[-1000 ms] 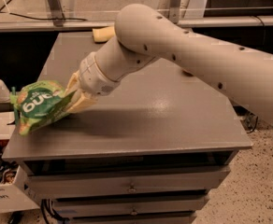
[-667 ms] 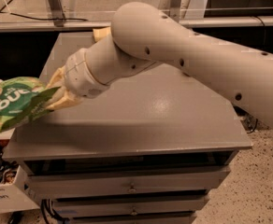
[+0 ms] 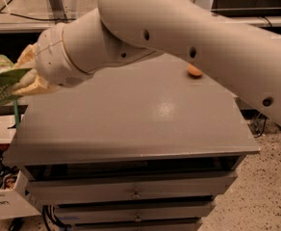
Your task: Pick green rice chip bag
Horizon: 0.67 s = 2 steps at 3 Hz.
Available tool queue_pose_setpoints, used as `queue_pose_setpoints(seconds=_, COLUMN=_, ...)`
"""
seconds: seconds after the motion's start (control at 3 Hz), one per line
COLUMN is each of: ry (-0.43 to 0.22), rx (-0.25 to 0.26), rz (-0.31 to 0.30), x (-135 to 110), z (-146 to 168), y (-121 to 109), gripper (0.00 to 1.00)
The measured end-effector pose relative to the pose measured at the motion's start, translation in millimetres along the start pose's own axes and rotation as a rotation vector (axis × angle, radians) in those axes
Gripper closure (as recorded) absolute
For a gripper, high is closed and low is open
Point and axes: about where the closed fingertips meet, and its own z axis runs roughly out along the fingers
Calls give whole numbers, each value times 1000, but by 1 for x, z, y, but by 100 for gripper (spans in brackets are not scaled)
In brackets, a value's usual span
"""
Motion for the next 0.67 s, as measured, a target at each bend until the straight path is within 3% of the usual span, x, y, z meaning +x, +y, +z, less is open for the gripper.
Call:
queue_pose_setpoints(seconds=0.33, ry=3, rx=89, rz=-53, x=-16, z=-35, y=-29, gripper=100)
queue_pose_setpoints(seconds=0.67, ry=24, rx=207, rz=-94, x=-26, z=-92, y=-55, gripper=100)
